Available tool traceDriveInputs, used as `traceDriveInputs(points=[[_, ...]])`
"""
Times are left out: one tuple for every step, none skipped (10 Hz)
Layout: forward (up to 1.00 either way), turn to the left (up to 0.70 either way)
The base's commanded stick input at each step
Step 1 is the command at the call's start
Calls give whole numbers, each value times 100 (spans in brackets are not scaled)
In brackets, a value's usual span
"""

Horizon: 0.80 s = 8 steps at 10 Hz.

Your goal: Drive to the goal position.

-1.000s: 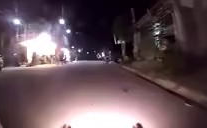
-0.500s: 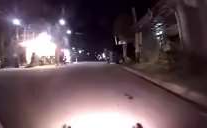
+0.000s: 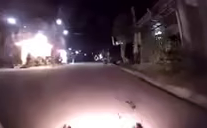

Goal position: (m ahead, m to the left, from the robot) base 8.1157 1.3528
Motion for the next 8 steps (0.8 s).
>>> traceDriveInputs(points=[[60, 0], [60, 0], [60, 0], [60, 0], [60, 0], [60, 0], [60, 0], [60, -5]])
